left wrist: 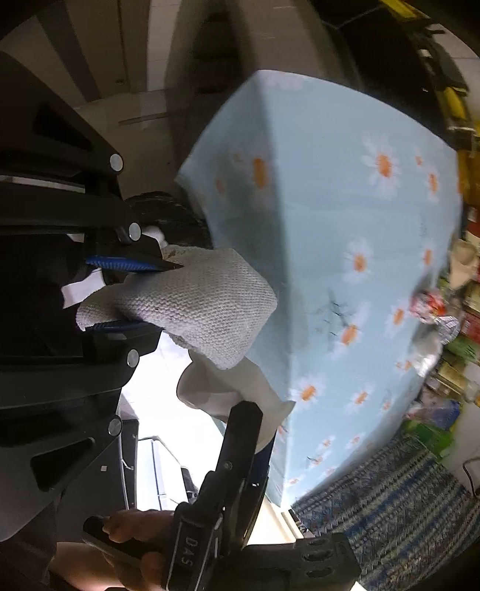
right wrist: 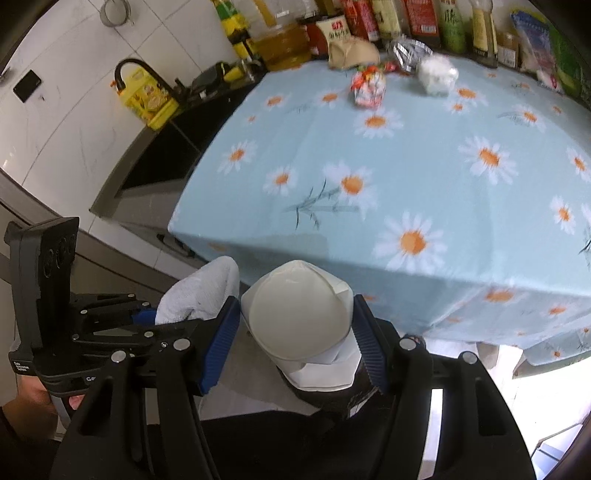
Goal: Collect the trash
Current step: 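Carry the grey cloth and paper cup down to the black bin with both tools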
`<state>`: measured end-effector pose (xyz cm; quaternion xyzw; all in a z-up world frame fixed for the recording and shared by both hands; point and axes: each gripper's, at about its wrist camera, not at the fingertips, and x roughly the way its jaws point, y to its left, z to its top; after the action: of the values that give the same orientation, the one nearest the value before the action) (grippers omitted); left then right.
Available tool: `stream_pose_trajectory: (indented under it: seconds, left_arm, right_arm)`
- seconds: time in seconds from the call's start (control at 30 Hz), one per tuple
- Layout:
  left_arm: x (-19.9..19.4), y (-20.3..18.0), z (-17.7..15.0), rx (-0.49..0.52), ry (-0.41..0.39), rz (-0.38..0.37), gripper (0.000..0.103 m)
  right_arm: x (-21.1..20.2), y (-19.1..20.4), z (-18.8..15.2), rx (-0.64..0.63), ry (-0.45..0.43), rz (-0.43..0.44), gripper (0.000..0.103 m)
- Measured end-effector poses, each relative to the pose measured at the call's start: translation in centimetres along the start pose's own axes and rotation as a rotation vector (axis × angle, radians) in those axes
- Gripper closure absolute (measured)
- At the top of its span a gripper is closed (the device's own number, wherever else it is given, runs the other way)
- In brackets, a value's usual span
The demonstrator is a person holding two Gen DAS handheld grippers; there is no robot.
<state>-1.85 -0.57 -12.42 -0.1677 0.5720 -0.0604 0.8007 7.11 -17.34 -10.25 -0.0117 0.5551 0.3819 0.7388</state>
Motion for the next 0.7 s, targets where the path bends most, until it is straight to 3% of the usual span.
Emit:
stream_pose_trajectory:
  seconds: [0.5, 0.53, 0.63, 0.7]
  left_arm:
    - [3.6, 2.0, -2.1, -0.072, 0.114, -0.005, 0.079]
    - [3.7, 1.9, -2.0, -0.076, 0.121, -0.006, 0.075]
    - [3.9, 2.4, -1.8, -0.123, 0.126, -0.018, 0.049]
    - [3.9, 2.6, -1.5, -0.141, 0.125, -0.025, 0.047]
  right_arm:
    - [2.9, -1.3, -1.4, 0.080, 0.082, -0.006, 0.041]
    - [2.9, -1.3, -1.3, 0.085, 0.081, -0.004, 0.040]
    - [2.8, -1.7, -0.9, 0.107, 0.082, 0.004, 0.029]
    - [2.7, -1.9, -0.7, 0.114, 0.077, 0.009, 0.029]
